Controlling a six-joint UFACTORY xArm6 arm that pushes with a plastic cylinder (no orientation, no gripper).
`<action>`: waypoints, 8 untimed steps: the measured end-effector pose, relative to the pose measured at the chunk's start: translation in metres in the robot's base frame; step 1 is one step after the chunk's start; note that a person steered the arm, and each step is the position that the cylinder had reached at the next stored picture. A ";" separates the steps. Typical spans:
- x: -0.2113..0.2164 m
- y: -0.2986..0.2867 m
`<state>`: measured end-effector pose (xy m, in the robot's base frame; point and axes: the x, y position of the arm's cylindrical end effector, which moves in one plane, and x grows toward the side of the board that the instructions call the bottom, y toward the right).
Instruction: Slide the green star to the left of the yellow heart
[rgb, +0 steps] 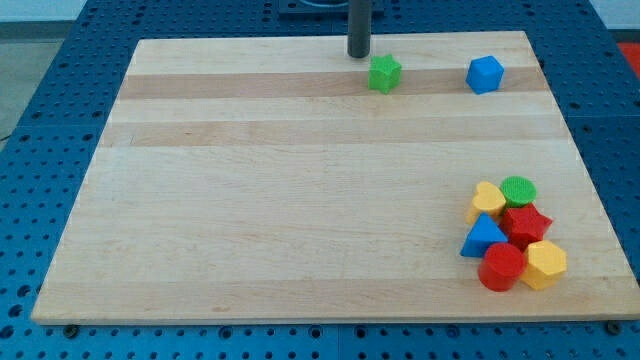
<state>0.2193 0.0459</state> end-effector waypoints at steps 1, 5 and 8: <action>0.019 0.035; 0.084 0.031; 0.207 0.010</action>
<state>0.4258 0.0554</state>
